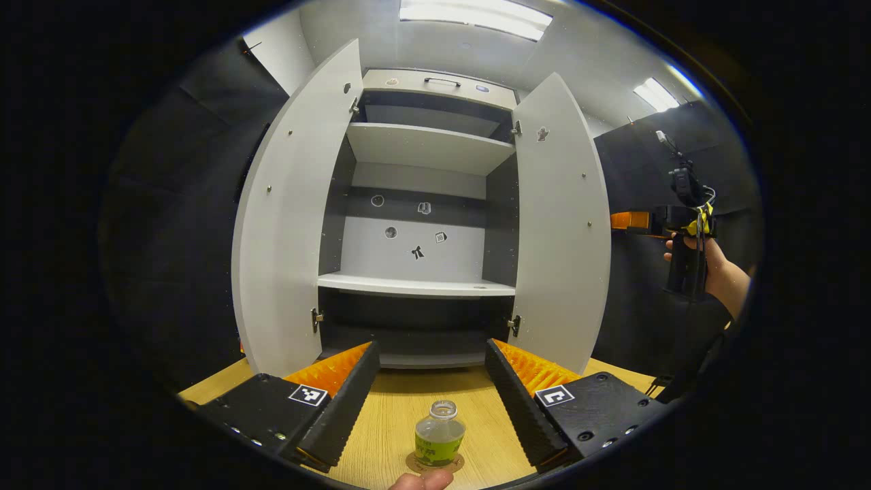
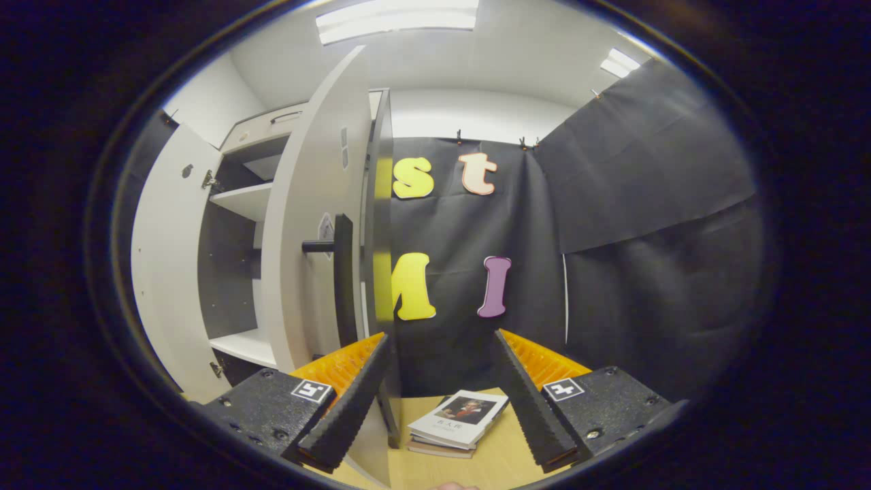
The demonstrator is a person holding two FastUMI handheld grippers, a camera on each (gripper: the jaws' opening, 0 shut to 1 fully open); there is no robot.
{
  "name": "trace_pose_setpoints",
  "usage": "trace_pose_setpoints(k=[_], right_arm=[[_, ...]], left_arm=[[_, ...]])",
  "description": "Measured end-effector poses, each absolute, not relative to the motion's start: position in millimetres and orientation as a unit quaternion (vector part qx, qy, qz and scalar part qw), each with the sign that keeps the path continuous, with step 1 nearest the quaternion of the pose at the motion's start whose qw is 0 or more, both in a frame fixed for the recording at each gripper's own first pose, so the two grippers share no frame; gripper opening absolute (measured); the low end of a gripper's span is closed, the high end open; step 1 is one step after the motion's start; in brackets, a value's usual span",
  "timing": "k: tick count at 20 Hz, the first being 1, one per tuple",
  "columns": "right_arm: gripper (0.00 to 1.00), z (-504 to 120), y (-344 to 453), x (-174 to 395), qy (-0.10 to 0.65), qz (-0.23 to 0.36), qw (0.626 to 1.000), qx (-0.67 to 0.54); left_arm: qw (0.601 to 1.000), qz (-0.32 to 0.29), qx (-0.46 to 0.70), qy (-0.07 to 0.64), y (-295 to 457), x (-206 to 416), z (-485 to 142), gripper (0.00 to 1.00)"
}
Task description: Grasp the bottle in the cabinet with the left hand and place it on the coaster, then close the right door with the right hand and the left door with the left hand.
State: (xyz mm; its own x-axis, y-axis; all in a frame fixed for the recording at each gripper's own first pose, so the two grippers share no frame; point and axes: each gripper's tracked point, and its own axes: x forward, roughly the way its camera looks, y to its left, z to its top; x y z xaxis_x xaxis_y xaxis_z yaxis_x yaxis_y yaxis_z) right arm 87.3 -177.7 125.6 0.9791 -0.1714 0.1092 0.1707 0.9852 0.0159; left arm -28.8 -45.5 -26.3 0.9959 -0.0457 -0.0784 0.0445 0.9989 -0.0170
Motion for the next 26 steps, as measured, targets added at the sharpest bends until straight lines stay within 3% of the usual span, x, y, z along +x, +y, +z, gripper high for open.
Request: trace_pose_setpoints(k=[1,11,15,22,26], right_arm=[[0.96,127.9,-177.9,87.0,-0.059,-0.093,0.994,-0.005],[0.96,127.1,-133.6,82.7,-0.057,-0.053,0.997,-0.016],[0.93,126.5,-94.9,87.2,-0.047,-0.013,0.998,-0.039],[0.96,114.7,-13.8,121.6,-0.040,0.098,0.994,-0.021],[0.96,115.8,-4.5,126.0,-0.041,0.100,0.994,-0.005]], left_arm=[[0.999,-0.021,-0.009,0.039,-43.8,-28.3,-26.9,0.95],[0.999,-0.022,-0.016,0.033,-23.3,-25.5,-29.1,0.95],[0.999,-0.014,-0.016,0.041,-15.2,-25.5,-35.2,0.95],[0.999,0.003,-0.004,0.032,2.1,-27.9,-30.6,0.95],[0.999,0.012,-0.005,0.036,9.0,-30.9,-31.5,0.95]])
